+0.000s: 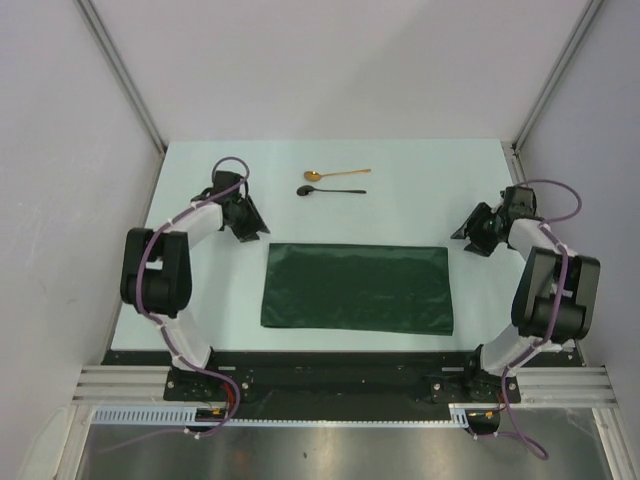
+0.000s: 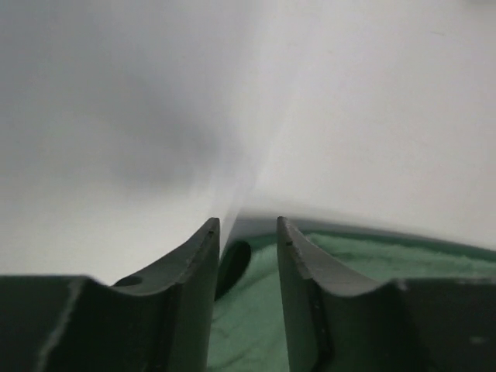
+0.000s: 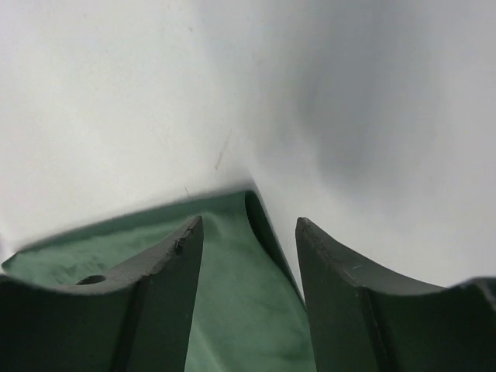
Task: Fold the napkin into a case and place the utensils inside
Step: Smooth out the rectangle-folded napkin at the center of the board.
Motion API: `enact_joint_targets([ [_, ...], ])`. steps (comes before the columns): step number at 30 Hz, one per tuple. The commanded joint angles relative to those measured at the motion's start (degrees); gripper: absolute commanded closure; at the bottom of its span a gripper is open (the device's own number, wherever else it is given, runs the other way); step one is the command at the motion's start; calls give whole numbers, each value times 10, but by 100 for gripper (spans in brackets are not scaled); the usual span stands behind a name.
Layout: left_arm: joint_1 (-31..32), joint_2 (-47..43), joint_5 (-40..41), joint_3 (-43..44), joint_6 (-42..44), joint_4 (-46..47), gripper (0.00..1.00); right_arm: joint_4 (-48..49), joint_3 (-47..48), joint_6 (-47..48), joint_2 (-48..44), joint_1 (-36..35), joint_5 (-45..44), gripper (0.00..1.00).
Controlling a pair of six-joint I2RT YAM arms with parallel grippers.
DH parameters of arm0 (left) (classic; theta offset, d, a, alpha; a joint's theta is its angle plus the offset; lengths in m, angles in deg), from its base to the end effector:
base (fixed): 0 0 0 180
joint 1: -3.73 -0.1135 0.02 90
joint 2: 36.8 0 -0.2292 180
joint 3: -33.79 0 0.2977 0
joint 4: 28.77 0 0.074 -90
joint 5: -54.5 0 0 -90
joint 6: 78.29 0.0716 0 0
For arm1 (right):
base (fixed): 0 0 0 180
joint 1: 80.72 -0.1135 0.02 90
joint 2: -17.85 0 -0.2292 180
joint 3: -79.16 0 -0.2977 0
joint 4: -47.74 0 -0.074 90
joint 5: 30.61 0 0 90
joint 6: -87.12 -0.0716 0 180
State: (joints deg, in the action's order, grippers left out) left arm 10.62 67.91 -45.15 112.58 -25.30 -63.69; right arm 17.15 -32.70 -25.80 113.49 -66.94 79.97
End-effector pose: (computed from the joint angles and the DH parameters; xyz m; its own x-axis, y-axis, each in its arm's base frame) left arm 0.4120 -0.0619 0.0788 -0.8123 -0.4996 -0.3010 -0.3627 0.8368 -0.4102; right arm 0.3762 -0.0663 0.0844 -0.7428 0.5576 -0.3706 0.3603 0.7995 0.4807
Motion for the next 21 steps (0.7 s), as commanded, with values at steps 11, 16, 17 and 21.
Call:
enact_joint_targets([
  [11,51,-40,-23,7,11,3,89,-38,-51,-1,-160,-40,77,41],
  [16,47,-1,9,18,13,-10,96,22,-66,-22,-106,-67,102,43],
  [17,45,9,9,22,14,-11,96,37,-70,-22,-98,-70,101,43],
  [21,40,28,31,31,19,-25,97,62,-81,-24,-51,-71,90,44],
])
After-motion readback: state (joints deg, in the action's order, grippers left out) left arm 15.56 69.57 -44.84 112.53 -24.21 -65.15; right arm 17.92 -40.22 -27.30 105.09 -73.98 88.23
